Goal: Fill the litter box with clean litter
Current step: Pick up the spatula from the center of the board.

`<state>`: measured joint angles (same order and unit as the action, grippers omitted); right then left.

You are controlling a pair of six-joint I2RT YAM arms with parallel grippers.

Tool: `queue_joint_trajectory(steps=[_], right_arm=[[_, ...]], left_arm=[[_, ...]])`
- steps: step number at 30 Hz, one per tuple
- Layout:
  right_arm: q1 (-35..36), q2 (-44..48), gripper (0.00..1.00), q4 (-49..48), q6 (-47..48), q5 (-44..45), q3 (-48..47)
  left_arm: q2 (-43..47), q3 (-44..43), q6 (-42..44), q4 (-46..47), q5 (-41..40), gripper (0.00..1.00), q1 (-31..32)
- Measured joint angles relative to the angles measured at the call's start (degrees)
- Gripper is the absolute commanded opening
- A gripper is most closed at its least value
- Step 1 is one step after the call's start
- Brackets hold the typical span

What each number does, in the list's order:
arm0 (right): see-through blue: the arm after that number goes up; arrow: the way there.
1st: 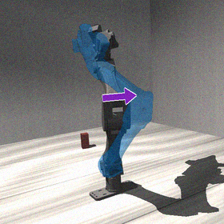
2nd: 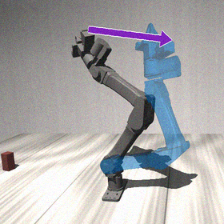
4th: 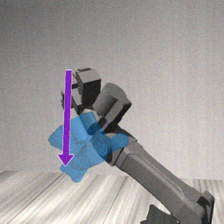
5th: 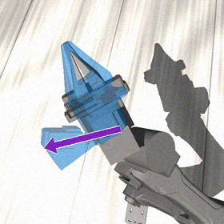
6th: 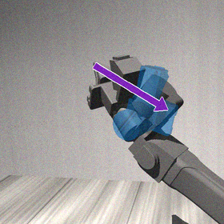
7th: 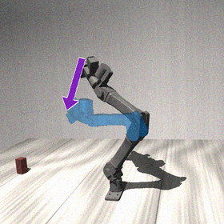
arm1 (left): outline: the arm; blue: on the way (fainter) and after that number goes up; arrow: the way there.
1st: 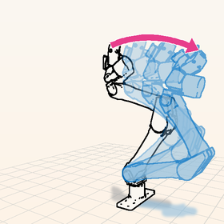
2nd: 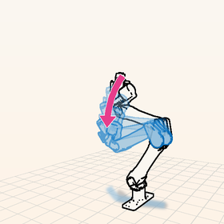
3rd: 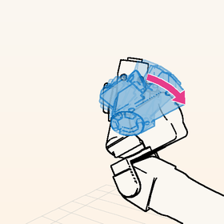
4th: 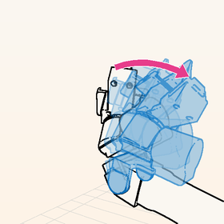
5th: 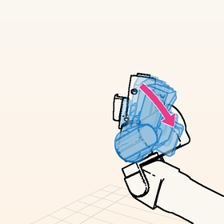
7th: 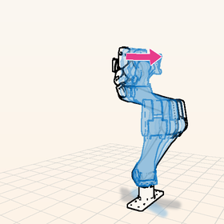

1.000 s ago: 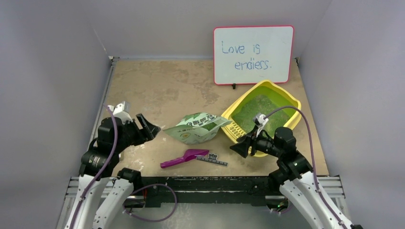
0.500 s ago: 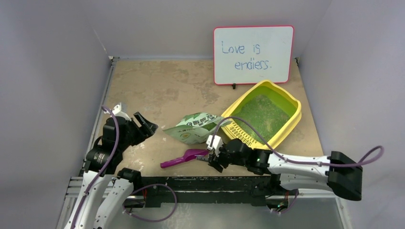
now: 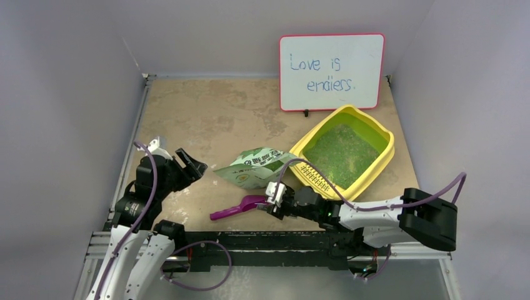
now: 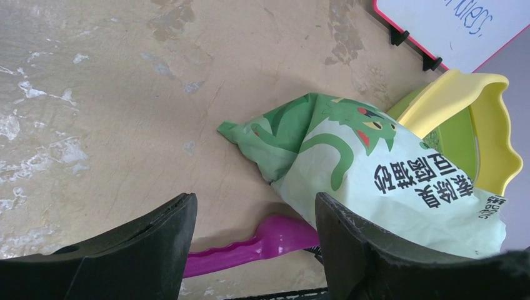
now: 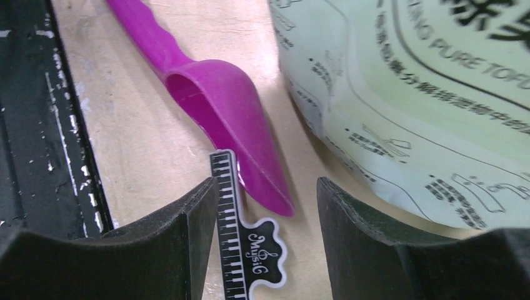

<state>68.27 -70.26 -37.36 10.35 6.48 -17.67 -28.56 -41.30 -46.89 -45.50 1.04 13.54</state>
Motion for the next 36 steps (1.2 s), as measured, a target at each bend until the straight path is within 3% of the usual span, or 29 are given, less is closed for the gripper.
queue_joint_trajectory(steps=[12, 25, 30, 36], right_arm=[[0.09, -6.64, 0.51, -6.91, 1.97, -1.36, 0.96], [0.09, -10.38, 0.1, -12.7, 4.24, 0.04, 0.94], [0.09, -10.23, 0.01, -12.61, 4.83, 0.55, 0.79], [0.09, -5.25, 0.0, -6.29, 6.21, -0.76, -2.16]], left_arm=[[-1.36, 0.0, 0.17, 1.31, 0.26, 0.68, 0.0], [-1.36, 0.0, 0.44, 0.96, 0.2, 0.68, 0.0], [-0.92, -0.02, 1.05, 0.2, -0.07, 0.68, 0.0], [0.11, -0.98, 2.25, -1.27, -0.9, 0.68, 0.0]])
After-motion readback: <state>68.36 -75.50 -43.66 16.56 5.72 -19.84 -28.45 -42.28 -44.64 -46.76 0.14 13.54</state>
